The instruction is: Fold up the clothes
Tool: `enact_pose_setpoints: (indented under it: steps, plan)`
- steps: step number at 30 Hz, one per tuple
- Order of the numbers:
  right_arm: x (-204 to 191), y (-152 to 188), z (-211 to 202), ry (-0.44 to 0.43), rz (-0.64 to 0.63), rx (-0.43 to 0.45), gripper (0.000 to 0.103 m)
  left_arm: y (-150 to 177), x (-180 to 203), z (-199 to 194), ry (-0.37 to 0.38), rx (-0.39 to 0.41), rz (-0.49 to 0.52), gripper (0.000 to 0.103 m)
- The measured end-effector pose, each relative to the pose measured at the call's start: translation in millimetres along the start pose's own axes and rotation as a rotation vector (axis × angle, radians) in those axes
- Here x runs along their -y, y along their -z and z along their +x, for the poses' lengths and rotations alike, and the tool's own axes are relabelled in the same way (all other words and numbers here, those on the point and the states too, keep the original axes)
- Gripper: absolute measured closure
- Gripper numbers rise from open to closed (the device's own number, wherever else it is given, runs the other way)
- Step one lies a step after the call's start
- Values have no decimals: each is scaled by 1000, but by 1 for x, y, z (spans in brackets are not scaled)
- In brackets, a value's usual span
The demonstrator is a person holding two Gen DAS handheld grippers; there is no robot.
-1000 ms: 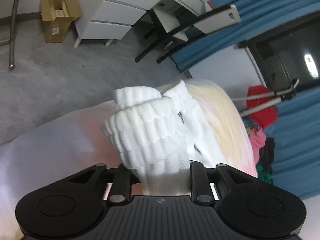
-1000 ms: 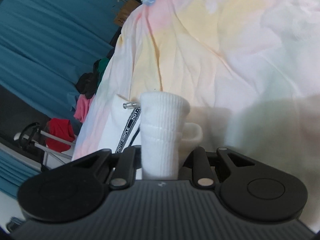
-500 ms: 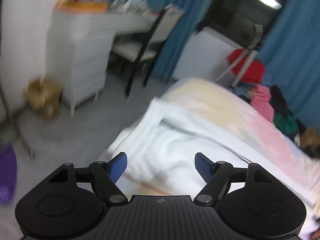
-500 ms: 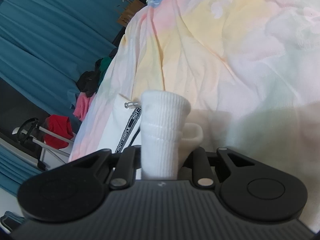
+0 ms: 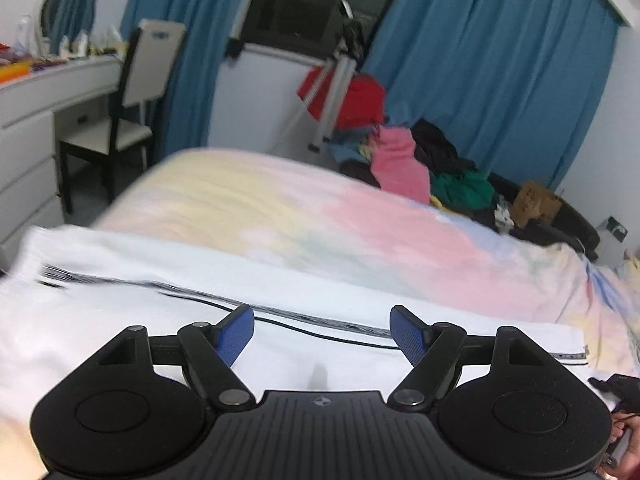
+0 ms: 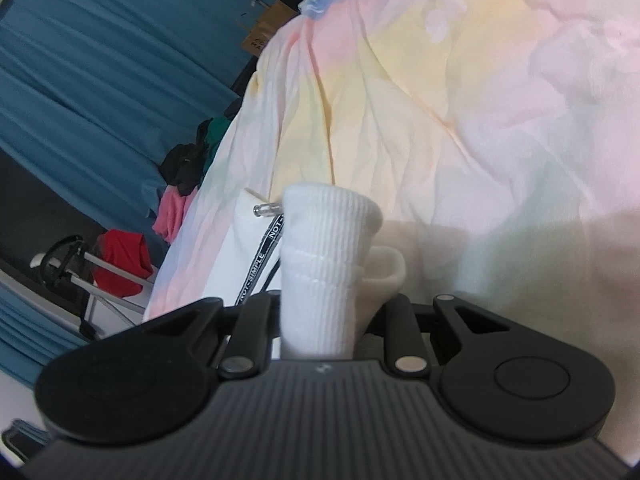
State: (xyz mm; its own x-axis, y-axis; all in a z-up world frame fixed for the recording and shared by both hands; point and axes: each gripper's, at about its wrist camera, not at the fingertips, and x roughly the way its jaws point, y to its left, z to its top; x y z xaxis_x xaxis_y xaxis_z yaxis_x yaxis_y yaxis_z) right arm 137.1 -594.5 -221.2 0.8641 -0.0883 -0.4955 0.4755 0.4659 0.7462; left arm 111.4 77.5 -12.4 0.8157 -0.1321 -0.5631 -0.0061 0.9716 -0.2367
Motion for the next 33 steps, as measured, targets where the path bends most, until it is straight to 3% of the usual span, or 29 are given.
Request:
enact_pose_setpoints:
  steps: [3,6,8,15,19,26,30,33]
  plan:
    - [2,3,-2,1,-15,3,81,30,16,44,-58,4,50,27]
    - [5,6,-1,15,-33,-5,81,63,14,82,-99,-67,29,27]
    - [4,7,-1,16,-46,0,81,74,19,91,-121,-74,93,27]
    - [5,8,2,22,-59,-3,80,76,24,102,-137,-109,145,24]
    - [-13,5,-5,46,-82,21,80,73,29,110,-160,-148,182,24]
    - [-113,25,-47,40,-461,201,81,60,19,102,-128,-171,182,24]
    - [-187,66,-82,-55,-691,298,81,51,10,91,-131,-150,151,24]
    - [-236,118,-107,-160,-883,351,81,43,3,75,-133,-112,129,24]
